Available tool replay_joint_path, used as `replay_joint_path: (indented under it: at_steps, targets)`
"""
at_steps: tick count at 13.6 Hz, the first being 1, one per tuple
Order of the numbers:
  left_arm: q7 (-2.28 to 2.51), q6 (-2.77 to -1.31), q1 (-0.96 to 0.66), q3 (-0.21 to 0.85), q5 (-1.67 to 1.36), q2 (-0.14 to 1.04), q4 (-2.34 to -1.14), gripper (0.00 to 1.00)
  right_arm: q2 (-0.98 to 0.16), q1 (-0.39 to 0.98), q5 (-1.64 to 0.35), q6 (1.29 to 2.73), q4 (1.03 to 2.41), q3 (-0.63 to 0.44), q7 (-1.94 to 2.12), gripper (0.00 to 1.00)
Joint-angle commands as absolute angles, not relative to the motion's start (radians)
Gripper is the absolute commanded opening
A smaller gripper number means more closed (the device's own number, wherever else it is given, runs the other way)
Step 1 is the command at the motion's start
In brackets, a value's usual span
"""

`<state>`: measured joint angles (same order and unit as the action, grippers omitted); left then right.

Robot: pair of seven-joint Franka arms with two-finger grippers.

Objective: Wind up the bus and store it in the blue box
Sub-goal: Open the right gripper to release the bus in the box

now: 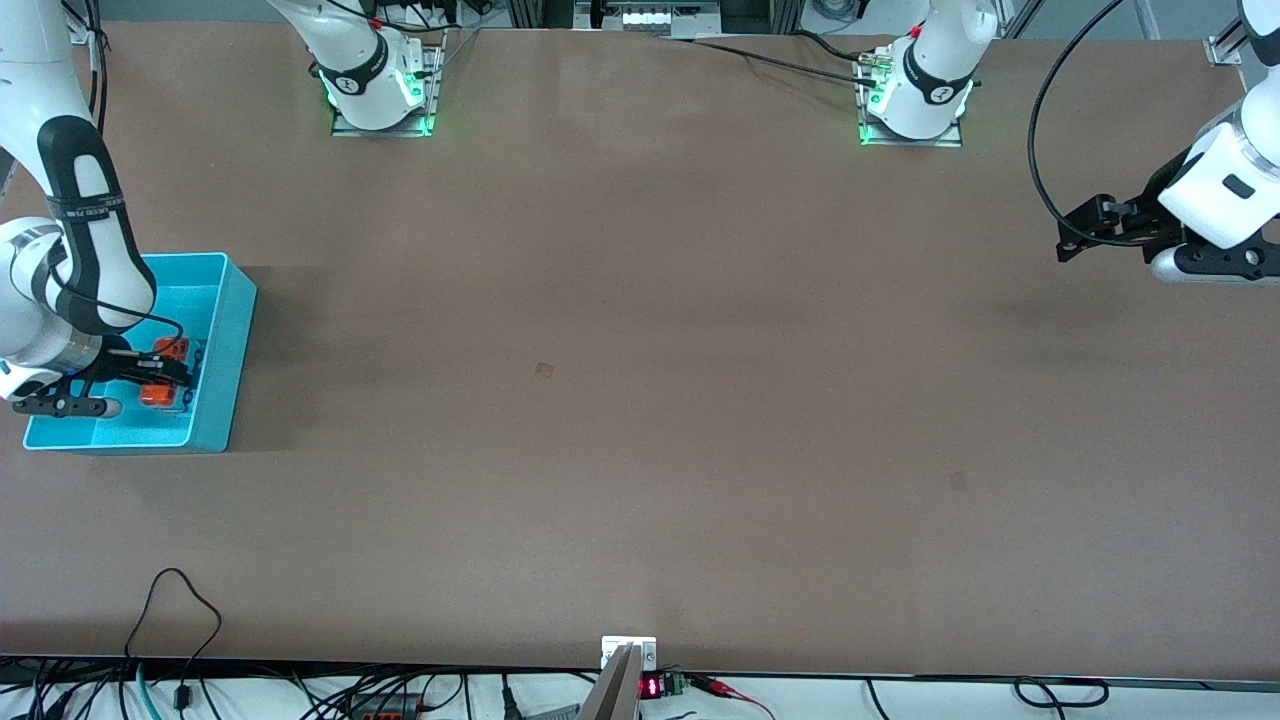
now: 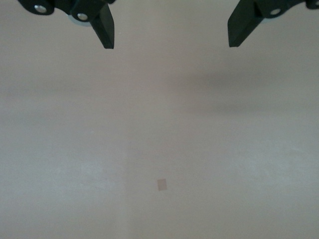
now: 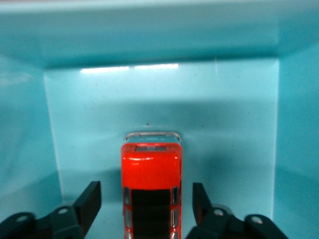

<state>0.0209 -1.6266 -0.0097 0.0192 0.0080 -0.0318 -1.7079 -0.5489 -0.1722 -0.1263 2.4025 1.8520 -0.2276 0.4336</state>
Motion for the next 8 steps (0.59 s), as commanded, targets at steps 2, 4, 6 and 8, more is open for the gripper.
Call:
replay_joint_path:
  at_steps: [2,4,6,8]
  targets:
    - [0.026,-1.605,-0.006,0.018,-0.008,-0.021,-1.68,1.0,-0.375,-0.152,-0.133,2.287,1.859,-0.222,0.43,1.0]
    - [0.026,-1.605,-0.006,0.017,-0.008,-0.021,-1.68,1.0,-0.296,-0.14,-0.133,2.238,1.856,-0.222,0.43,1.0]
    - [0.026,-1.605,-0.006,0.017,-0.008,-0.021,-1.68,1.0,-0.241,-0.109,-0.135,2.173,1.83,-0.222,0.43,1.0]
    - [0.026,-1.605,-0.006,0.017,-0.008,-0.021,-1.68,1.0,-0.23,-0.078,-0.156,2.073,1.763,-0.222,0.401,1.0]
